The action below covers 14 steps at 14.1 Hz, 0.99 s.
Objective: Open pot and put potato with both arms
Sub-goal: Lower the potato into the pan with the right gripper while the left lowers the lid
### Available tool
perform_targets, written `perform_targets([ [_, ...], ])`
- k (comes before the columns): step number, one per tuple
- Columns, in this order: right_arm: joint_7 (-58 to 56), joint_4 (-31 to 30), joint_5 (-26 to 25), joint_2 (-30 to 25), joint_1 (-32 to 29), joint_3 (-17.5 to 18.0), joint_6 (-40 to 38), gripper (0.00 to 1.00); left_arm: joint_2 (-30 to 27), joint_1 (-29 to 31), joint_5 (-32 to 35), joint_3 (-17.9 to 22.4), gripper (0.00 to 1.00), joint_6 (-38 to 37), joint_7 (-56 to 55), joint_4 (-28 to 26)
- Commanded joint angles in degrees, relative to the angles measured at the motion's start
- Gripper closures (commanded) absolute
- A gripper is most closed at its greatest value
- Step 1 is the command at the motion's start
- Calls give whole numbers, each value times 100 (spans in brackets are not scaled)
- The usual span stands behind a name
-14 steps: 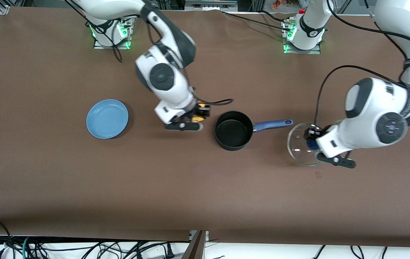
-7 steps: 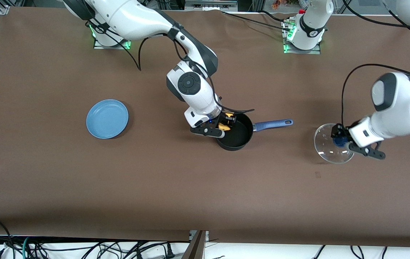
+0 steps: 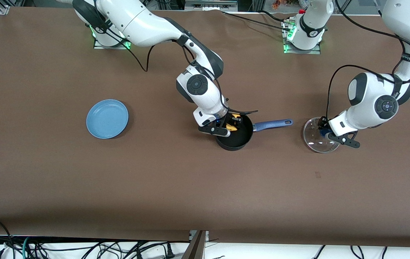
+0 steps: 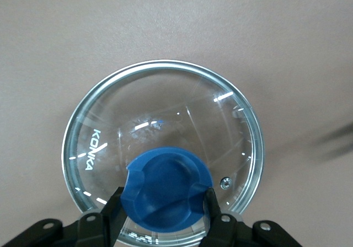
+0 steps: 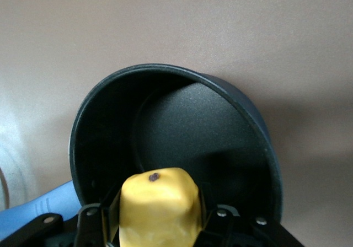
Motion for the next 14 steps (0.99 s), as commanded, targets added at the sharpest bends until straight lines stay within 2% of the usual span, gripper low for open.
perform_targets([
  [1, 66, 230, 21, 136, 57, -40, -41, 46, 88, 190, 286, -23, 100, -33, 87, 281],
  [2, 49, 238, -40, 127, 57, -48, -41, 0, 237, 295, 444, -23, 100, -24, 174, 395],
  [4, 31, 247, -102, 75, 31, -66, -76, 0, 597, 507, 550, -32, 100, -24, 315, 615],
  [6, -21, 273, -102, 4, -22, -101, -451, 0, 634, 507, 551, -23, 100, -50, 298, 730],
  [7, -56, 395, -102, -92, -109, -101, -741, 0, 634, 499, 551, -23, 94, -59, 290, 756],
  [8, -126, 562, -111, -188, -206, -101, -1222, 0, 634, 499, 551, -23, 26, -59, 263, 756],
  [9, -388, 703, -120, -259, -311, -93, -1662, 0, 608, 533, 533, -32, 0, -68, 272, 765],
  [12, -1539, 766, -216, -847, -609, -223, -2682, 0, 222, 534, 428, -120, 0, -602, 184, 852],
  [13, -1890, 766, -208, -1005, -724, -242, -3034, 0, 90, 516, 419, -215, 0, -821, 193, 957],
  [14, -2346, 748, -225, -1172, -856, -251, -3360, 0, 2, 525, 375, -495, 0, -1128, 88, 1176],
])
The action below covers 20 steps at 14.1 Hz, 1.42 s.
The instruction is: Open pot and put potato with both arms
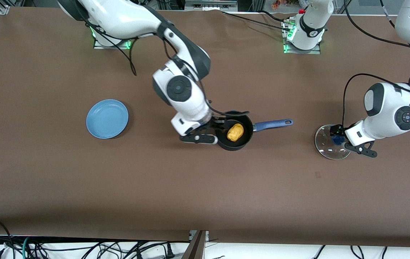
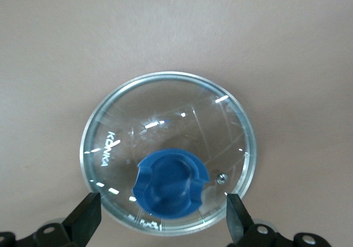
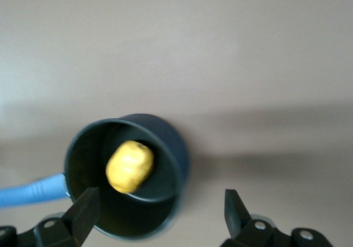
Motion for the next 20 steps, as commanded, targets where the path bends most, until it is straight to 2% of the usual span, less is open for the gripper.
perform_targets([
  [1, -1070, -140, -92, -561, -340, -34, -869, 0, -478, 26, -165, -572, 0, -993, -461, 454],
  [3, -1608, -350, -92, -965, -787, -52, -1354, 0, -636, 17, -184, -1116, 0, -1697, -1435, 859],
  [5, -2336, -885, -84, -1544, -1315, -52, -1391, 0, -751, 9, -132, -1626, 0, -2138, -2253, 1175],
  [6, -2784, -1053, -84, -1791, -1543, -60, -1452, 0, -760, 8, -123, -1759, 0, -2209, -2440, 1307],
  [8, -3479, -1265, -84, -2222, -1974, -156, -1837, 0, -751, 8, -123, -1796, 0, -2219, -2433, 1536],
  [10, -3920, -1361, -75, -2556, -2256, -419, -2355, 0, -760, 8, -123, -1865, 0, -2437, -2424, 1738],
  [13, -4001, -1729, -84, -3153, -2556, -605, -2410, 0, -769, -52, -106, -2085, 0, -3218, -2459, 2335],
  [14, -3992, -1975, -84, -3408, -2608, -605, -2384, 0, -917, -288, -105, -1990, 0, -3334, -2425, 2433],
  [15, -3992, -2090, -101, -3550, -2653, -605, -2375, 0, -1136, -577, -97, -1763, 0, -3361, -2442, 2408],
  [16, -4010, -2100, -162, -3612, -2757, -605, -2427, 0, -1303, -946, -157, -1282, 0, -3361, -2451, 2399],
  [19, -4054, -2214, -207, -4042, -2960, -701, -2621, 0, -1839, -2395, -368, 835, 0, -3309, -2336, 2136],
  [20, -4062, -2267, -207, -4139, -2969, -772, -2630, 0, -2154, -2591, -856, 1294, 0, -3309, -2206, 1865],
])
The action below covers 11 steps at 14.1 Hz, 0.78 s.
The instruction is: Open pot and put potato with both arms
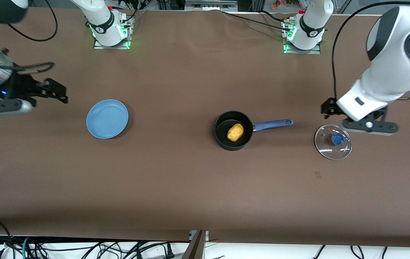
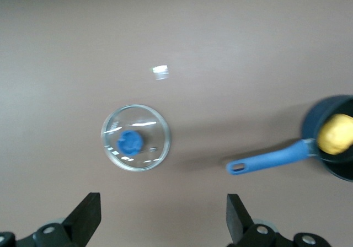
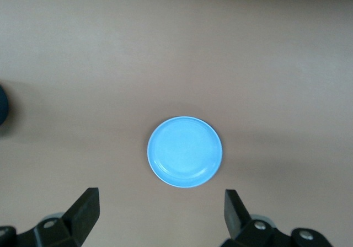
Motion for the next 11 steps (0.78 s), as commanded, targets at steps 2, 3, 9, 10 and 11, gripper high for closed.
perform_targets([
  [2, -97, -488, -104, -536, -96, -133, -116, 0, -1109, -626, -1384, 1496, 0, 84, 393, -1050],
  [3, -97, -541, -192, -571, -96, -133, -248, 0, -1268, -635, -1377, 1507, 0, 224, 385, -1262],
  [9, -106, -260, -210, -352, -79, -133, -495, 0, -1129, -652, -1009, 1445, 0, 322, 376, -1176],
  [10, -106, -260, -219, -351, -61, -133, -495, 0, -1120, -661, -964, 1350, 0, 322, 367, -1176],
  [11, -97, -269, -210, -351, -61, -133, -495, 0, -1120, -653, -955, 1314, 0, 322, 341, -1176],
])
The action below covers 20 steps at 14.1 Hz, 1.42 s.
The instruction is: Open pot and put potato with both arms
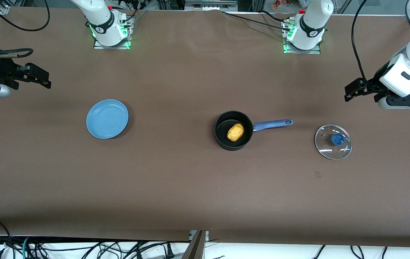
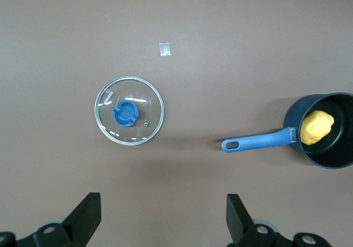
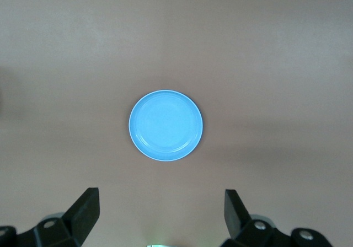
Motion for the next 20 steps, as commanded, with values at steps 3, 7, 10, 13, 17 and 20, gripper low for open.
perform_targets([
  [3, -84, 126, -57, 45, 20, 17, -119, 0, 2, -44, 165, -84, 0, 85, 49, 2],
  [7, -84, 126, -48, 63, 12, 17, -119, 0, 63, 0, 296, -67, 0, 41, 93, 151],
  [10, -84, 126, -31, 63, -6, 17, -111, 0, 142, 26, 245, -58, 0, 50, 102, 204],
  [13, -84, 126, -30, 72, -6, 17, -110, 0, 222, 26, 305, -32, 0, 24, 76, 353],
  [17, -93, 126, -22, 63, -6, 17, -102, 0, 239, 176, 297, 65, 0, -3, 93, 600],
  [20, -84, 126, -22, 72, -6, 17, -93, 0, 231, 176, 306, 13, 0, -12, 84, 591],
])
